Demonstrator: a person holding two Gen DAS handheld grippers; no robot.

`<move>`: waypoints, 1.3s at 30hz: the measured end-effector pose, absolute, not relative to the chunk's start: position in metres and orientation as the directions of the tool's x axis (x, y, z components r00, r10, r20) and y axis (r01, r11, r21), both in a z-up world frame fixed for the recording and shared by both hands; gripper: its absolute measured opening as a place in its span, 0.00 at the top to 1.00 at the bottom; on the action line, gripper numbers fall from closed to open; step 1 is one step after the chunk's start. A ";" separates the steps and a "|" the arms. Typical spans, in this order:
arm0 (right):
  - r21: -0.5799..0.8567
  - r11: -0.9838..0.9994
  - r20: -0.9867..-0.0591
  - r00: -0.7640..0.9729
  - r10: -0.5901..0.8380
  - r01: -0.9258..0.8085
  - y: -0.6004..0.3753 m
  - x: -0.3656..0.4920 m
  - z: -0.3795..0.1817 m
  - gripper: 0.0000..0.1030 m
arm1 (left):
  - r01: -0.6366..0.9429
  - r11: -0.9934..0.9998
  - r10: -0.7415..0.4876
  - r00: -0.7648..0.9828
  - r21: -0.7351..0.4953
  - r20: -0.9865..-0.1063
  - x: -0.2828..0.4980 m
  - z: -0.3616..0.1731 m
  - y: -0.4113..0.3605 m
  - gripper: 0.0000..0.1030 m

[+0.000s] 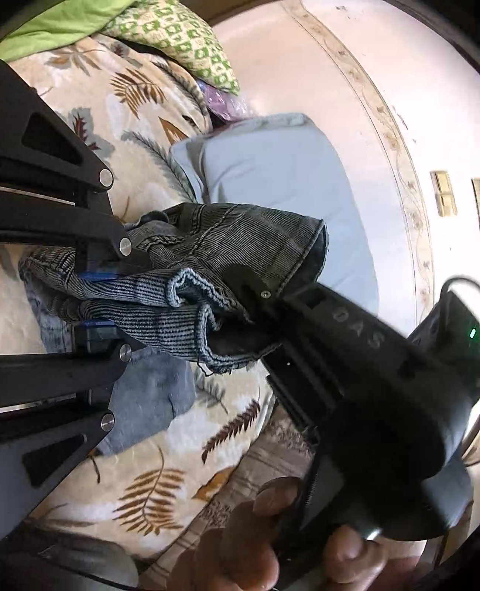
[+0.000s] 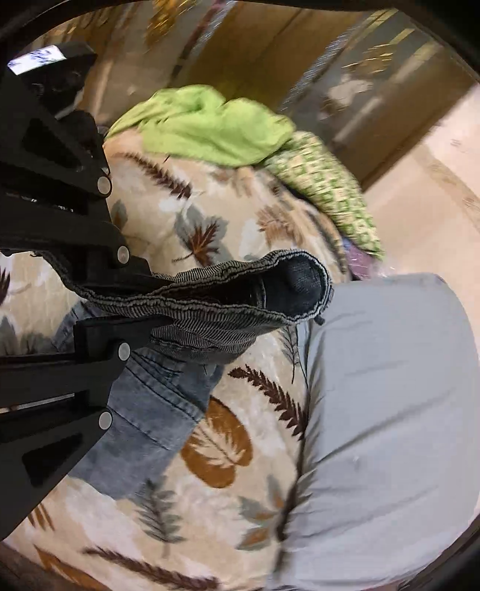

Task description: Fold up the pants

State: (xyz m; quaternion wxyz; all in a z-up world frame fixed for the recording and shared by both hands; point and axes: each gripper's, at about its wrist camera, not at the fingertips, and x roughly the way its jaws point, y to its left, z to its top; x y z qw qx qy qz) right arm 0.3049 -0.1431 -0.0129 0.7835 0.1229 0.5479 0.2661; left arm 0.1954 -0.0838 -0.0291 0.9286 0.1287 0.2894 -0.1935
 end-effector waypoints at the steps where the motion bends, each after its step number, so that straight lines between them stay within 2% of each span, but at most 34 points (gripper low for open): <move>1: 0.512 0.817 -0.776 0.264 0.573 -0.267 -0.151 0.304 -0.013 0.90 | 0.449 0.881 -0.285 0.756 0.150 -0.590 0.193 -0.029 -0.088 0.88; 6: 0.584 0.785 -0.730 0.288 0.620 -0.208 -0.178 0.297 -0.023 0.90 | 0.532 0.812 -0.287 0.723 0.241 -0.628 0.189 -0.026 -0.104 0.88; 11: 0.636 0.756 -0.686 0.337 0.645 -0.153 -0.215 0.281 -0.042 0.90 | 0.636 0.725 -0.322 0.652 0.264 -0.687 0.198 -0.026 -0.127 0.87; 19: 0.708 0.705 -0.671 0.335 0.661 0.027 -0.278 0.268 -0.131 0.90 | 0.712 0.664 -0.315 0.544 0.229 -0.778 0.222 -0.074 -0.169 0.87; 24: 0.753 0.654 -0.634 0.344 0.692 0.072 -0.295 0.262 -0.165 0.90 | 0.724 0.653 -0.303 0.519 0.222 -0.799 0.230 -0.088 -0.175 0.86; 29: 0.727 0.680 -0.668 0.325 0.670 0.092 -0.293 0.265 -0.184 0.90 | 0.734 0.651 -0.308 0.491 0.195 -0.815 0.241 -0.099 -0.178 0.85; 32: 0.735 0.667 -0.664 0.322 0.675 0.119 -0.297 0.264 -0.195 0.89 | 0.729 0.657 -0.306 0.490 0.191 -0.816 0.244 -0.101 -0.177 0.83; 35: 0.718 0.685 -0.683 0.314 0.660 0.122 -0.296 0.265 -0.206 0.88 | 0.722 0.678 -0.325 0.462 0.138 -0.825 0.244 -0.101 -0.171 0.74; 38: 0.734 0.665 -0.667 0.327 0.670 0.135 -0.299 0.260 -0.205 0.80 | 0.708 0.706 -0.399 0.422 0.020 -0.814 0.230 -0.077 -0.145 0.68; 39: 0.736 0.661 -0.664 0.344 0.664 0.147 -0.302 0.257 -0.196 0.71 | 0.704 0.710 -0.430 0.417 -0.014 -0.801 0.218 -0.074 -0.136 0.63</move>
